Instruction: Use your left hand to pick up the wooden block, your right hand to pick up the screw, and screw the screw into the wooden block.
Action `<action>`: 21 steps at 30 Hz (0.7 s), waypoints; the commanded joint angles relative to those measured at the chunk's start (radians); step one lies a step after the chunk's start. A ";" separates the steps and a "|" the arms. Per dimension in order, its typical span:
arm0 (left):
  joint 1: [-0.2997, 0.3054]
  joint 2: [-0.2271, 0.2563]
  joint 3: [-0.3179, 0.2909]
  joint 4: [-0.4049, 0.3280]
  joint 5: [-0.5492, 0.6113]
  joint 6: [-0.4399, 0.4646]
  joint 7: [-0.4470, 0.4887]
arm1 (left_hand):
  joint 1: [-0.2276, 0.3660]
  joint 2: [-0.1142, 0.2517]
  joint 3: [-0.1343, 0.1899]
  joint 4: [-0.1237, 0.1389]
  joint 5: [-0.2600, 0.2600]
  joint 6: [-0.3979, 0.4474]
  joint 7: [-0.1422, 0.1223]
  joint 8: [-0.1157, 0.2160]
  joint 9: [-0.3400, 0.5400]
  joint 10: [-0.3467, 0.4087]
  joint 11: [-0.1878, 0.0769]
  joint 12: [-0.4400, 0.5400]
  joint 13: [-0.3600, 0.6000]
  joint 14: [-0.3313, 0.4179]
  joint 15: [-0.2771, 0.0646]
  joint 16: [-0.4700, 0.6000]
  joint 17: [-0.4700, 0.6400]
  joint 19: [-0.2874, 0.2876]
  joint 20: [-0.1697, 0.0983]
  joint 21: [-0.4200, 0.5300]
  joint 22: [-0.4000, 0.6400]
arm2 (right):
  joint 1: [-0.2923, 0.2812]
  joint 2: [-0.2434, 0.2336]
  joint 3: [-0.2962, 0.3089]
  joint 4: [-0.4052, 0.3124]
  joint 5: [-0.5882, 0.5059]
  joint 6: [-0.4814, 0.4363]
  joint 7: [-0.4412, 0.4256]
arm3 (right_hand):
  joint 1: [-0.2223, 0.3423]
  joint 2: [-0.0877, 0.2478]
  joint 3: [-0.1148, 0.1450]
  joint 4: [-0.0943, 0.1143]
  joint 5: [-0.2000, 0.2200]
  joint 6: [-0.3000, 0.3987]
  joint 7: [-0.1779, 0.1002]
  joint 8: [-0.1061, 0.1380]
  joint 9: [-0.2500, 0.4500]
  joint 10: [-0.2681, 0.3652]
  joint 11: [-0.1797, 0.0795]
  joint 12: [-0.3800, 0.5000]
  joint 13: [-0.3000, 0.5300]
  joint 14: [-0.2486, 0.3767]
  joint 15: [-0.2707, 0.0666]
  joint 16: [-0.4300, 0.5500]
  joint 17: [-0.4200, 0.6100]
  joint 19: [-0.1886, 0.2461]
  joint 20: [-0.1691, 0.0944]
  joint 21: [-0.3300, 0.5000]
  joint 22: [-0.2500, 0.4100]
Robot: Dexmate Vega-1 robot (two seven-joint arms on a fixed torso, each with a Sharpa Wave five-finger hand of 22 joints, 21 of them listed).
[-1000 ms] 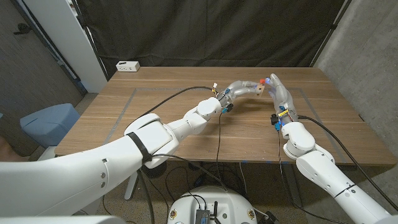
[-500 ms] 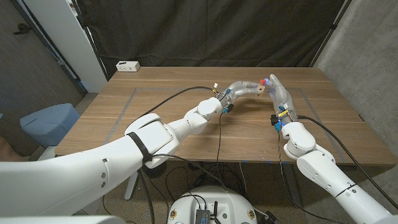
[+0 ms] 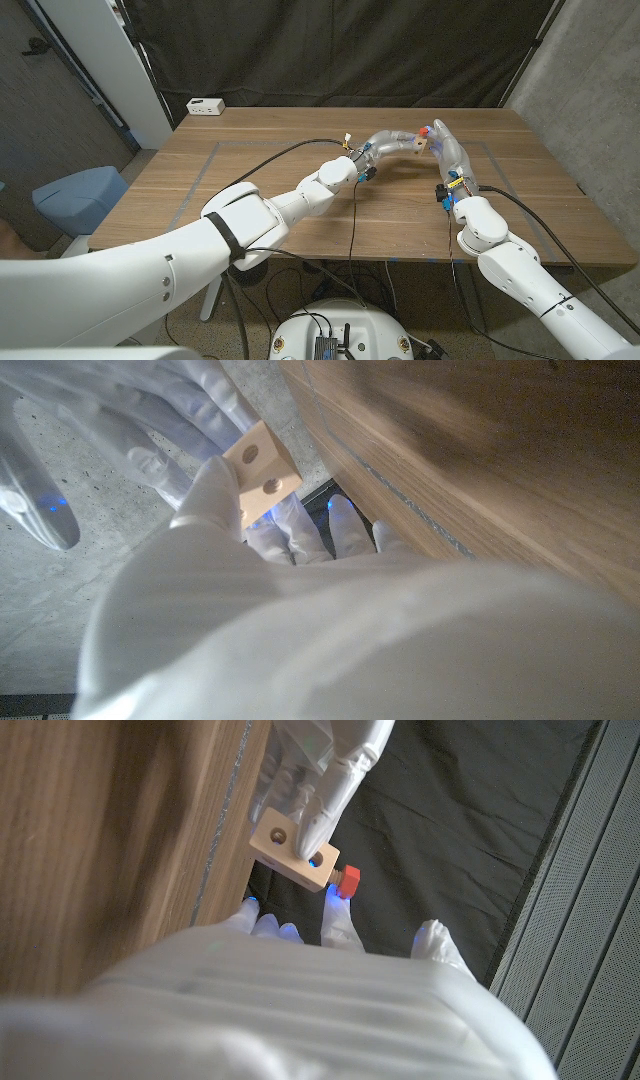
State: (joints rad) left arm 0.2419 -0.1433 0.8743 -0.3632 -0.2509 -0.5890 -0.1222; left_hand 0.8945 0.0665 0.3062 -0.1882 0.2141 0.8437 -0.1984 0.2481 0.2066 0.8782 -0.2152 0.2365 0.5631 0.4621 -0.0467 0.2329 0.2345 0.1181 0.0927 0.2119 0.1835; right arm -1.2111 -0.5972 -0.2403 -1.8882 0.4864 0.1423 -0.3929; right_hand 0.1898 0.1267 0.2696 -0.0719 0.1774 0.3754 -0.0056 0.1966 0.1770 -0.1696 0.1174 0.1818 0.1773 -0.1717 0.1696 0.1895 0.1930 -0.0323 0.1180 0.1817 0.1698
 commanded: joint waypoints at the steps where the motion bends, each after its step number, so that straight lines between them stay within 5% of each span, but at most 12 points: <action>1: -0.002 -0.002 0.001 0.000 -0.001 0.008 0.001 | -0.011 0.036 0.036 0.038 0.005 0.068 0.027 0.019 0.004 0.011 0.000 0.009 0.004 0.006 -0.092 0.001 0.004 0.001 -0.003 -0.001 0.003 | 0.000 -0.002 0.000 -0.001 0.003 0.000 0.002 | 0.004 0.010 0.007 0.000 0.002 0.014 -0.004 0.005 0.001 -0.059 -0.008 0.007 0.003 -0.109 -0.008 0.005 0.005 -0.003 0.003 0.010 0.002; 21: -0.008 -0.009 0.003 0.002 -0.011 0.049 -0.002 | -0.012 0.036 0.036 0.038 0.005 0.067 0.027 0.019 0.004 0.010 0.000 0.009 0.004 0.007 -0.092 0.001 0.004 0.001 -0.005 -0.001 0.003 | -0.013 0.000 0.006 -0.006 0.010 -0.004 -0.011 | 0.004 0.014 0.012 -0.001 0.003 0.029 -0.003 0.004 0.001 -0.045 -0.016 0.012 0.003 -0.101 -0.014 0.009 0.005 0.010 0.003 0.015 0.002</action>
State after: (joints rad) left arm 0.2377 -0.1479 0.8755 -0.3631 -0.2563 -0.5621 -0.1226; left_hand 0.8945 0.0665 0.3062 -0.1882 0.2151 0.8437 -0.1984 0.2481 0.2072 0.8809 -0.2152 0.2365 0.5630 0.4621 -0.0467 0.2327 0.2344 0.1181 0.0927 0.2119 0.1834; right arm -1.2147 -0.5982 -0.2382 -1.8897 0.4928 0.1412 -0.3968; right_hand 0.1953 0.1321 0.2708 -0.0732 0.1774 0.3970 -0.0089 0.1963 0.1760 -0.1716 0.1087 0.1888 0.1773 -0.1699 0.1604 0.1895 0.1930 -0.0285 0.1217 0.1928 0.1698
